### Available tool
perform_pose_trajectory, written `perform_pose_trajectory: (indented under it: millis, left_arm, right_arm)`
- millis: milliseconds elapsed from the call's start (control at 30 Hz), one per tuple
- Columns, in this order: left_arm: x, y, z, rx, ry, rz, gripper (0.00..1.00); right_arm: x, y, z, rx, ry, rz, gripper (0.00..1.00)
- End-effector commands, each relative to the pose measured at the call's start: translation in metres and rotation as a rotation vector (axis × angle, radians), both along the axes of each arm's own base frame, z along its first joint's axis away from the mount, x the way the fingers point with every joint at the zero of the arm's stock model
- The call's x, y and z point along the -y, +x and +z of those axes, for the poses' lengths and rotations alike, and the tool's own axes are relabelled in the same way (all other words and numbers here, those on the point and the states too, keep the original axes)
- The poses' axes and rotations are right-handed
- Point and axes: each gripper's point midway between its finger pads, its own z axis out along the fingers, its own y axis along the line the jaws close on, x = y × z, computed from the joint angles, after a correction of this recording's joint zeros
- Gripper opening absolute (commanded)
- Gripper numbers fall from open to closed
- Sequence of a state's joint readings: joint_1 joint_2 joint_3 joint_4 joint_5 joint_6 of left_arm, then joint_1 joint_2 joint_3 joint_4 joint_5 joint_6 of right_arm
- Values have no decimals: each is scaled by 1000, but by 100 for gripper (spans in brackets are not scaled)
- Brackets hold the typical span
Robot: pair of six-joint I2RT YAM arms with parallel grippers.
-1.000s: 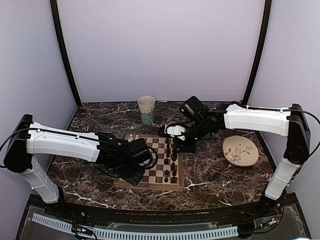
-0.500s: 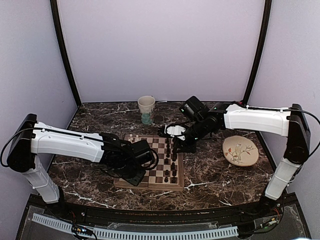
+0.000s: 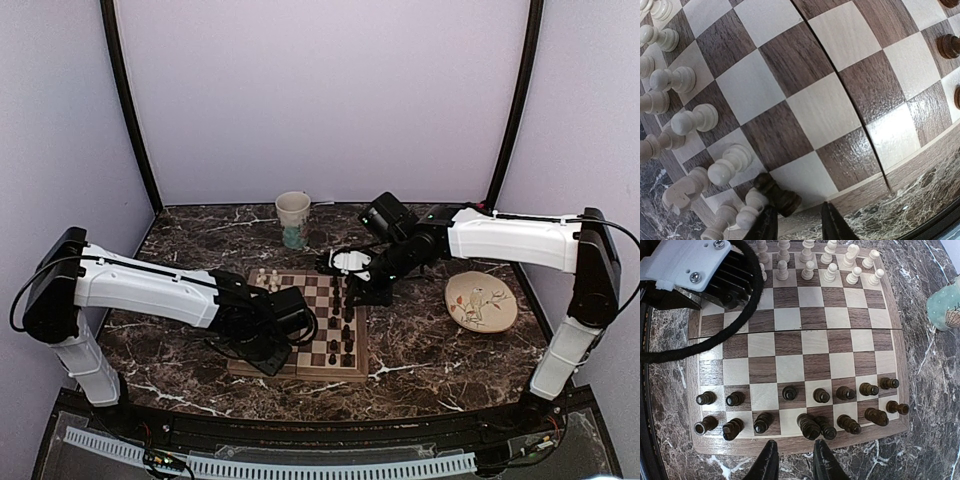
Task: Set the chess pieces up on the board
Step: Adjust the pawn on the chessboard.
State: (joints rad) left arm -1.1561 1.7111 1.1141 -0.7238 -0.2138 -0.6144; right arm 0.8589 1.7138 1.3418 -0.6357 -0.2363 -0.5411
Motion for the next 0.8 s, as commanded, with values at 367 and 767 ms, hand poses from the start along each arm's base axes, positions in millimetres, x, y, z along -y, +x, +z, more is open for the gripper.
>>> perform_pose_trajectory:
  millis: [367, 767]
  left_arm:
    - [17, 8, 8, 28, -23, -36, 33]
    - [44, 12, 67, 108, -241, -120, 32]
  right_arm:
    - [0, 1, 0, -13, 12, -2, 25]
    - [4, 6, 17, -23, 46, -31, 25]
